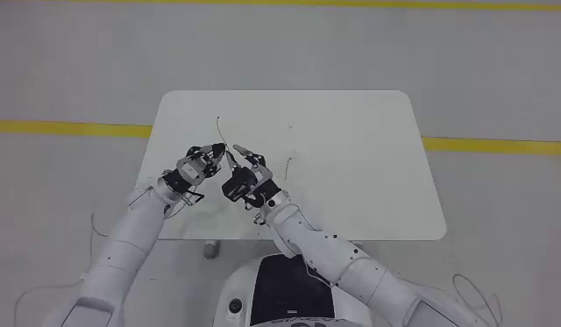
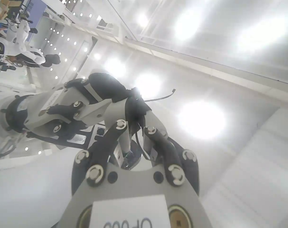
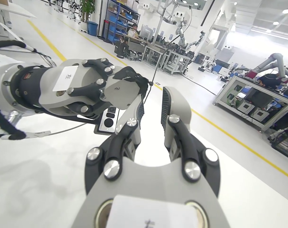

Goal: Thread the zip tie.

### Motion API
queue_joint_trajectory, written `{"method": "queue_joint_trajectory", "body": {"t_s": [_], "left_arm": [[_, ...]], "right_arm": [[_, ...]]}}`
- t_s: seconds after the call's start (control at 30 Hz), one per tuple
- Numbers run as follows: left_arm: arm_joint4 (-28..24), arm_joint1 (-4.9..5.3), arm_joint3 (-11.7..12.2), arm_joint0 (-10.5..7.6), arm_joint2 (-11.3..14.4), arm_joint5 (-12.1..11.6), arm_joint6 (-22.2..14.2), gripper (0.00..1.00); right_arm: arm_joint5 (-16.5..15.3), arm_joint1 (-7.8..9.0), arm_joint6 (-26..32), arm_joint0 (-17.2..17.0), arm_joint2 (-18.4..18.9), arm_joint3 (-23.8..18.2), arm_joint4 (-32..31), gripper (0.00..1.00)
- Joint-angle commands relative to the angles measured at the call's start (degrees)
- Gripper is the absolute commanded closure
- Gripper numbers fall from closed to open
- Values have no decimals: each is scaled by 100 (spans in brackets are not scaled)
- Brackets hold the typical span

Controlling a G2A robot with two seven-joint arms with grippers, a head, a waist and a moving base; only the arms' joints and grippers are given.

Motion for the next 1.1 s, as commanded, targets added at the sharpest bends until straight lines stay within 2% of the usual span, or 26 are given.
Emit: {"method": "queue_joint_trajectory", "body": {"t_s": [0.0,0.17,0.27,0.47,1.07], "left_arm": [[0,0,0,0,0,0,0,100],[0,0,0,0,0,0,0,100],[0,0,0,0,0,0,0,100],[0,0,0,0,0,0,0,100],[0,0,0,0,0,0,0,100]], "right_arm": [[-11,-9,-24,5,2,8,0,81],[-87,-30,-111,34,-15,41,0,80],[-84,-40,-124,46,-27,59,0,83],[-65,-52,-139,60,-40,88,0,100],[1,-46,-129,30,13,129,0,100]]}}
